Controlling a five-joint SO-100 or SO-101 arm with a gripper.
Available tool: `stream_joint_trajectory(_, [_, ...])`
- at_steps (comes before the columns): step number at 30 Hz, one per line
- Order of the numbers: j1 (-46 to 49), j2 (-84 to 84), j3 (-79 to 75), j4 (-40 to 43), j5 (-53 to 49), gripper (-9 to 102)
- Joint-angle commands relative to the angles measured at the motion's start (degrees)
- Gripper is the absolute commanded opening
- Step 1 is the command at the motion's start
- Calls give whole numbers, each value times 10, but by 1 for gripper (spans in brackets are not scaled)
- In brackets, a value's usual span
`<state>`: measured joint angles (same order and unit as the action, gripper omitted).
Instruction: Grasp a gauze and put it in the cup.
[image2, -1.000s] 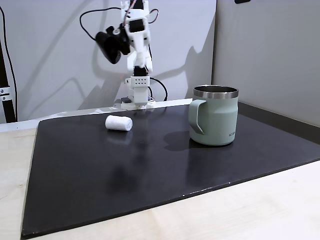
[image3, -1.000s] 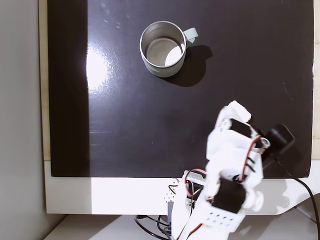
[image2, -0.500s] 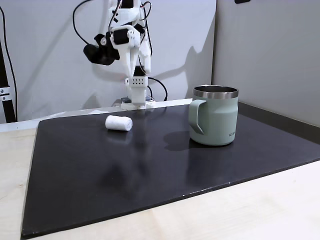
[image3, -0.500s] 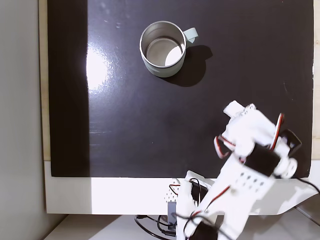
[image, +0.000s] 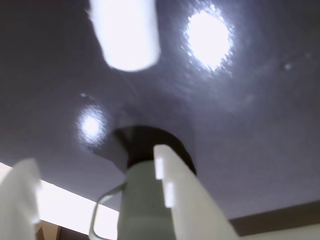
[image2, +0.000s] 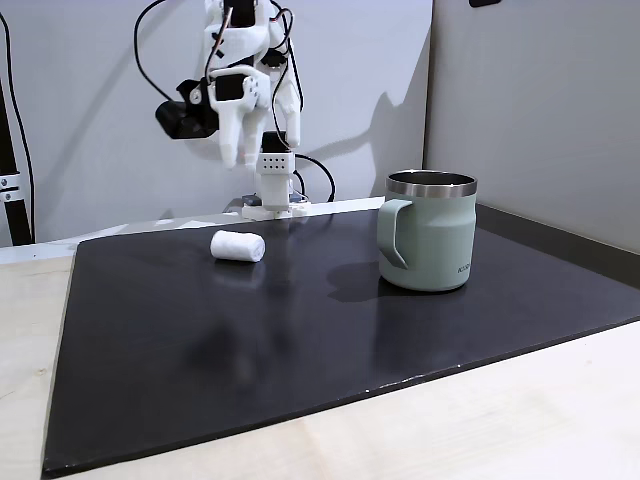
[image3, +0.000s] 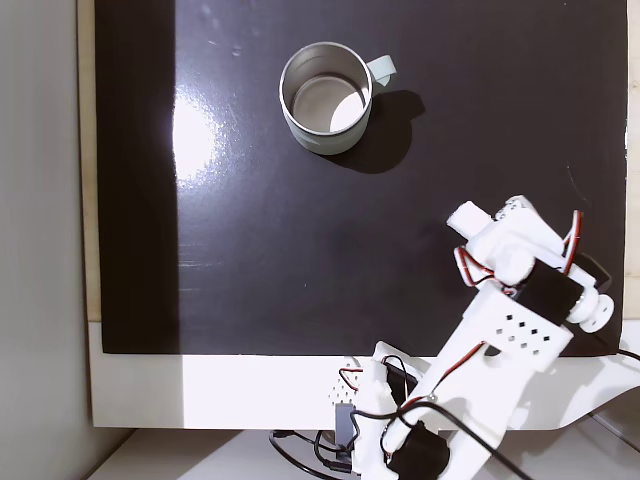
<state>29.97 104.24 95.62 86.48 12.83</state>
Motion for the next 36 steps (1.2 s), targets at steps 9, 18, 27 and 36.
stream_joint_trajectory(9, [10,-37,76,-73,-65,34])
stream_joint_trajectory(18, [20,-105,104,-120,-74,34])
stream_joint_trajectory(27, [27,-176,102,-156,-76,34])
stream_joint_trajectory(36, [25,-241,89,-173,-75,33])
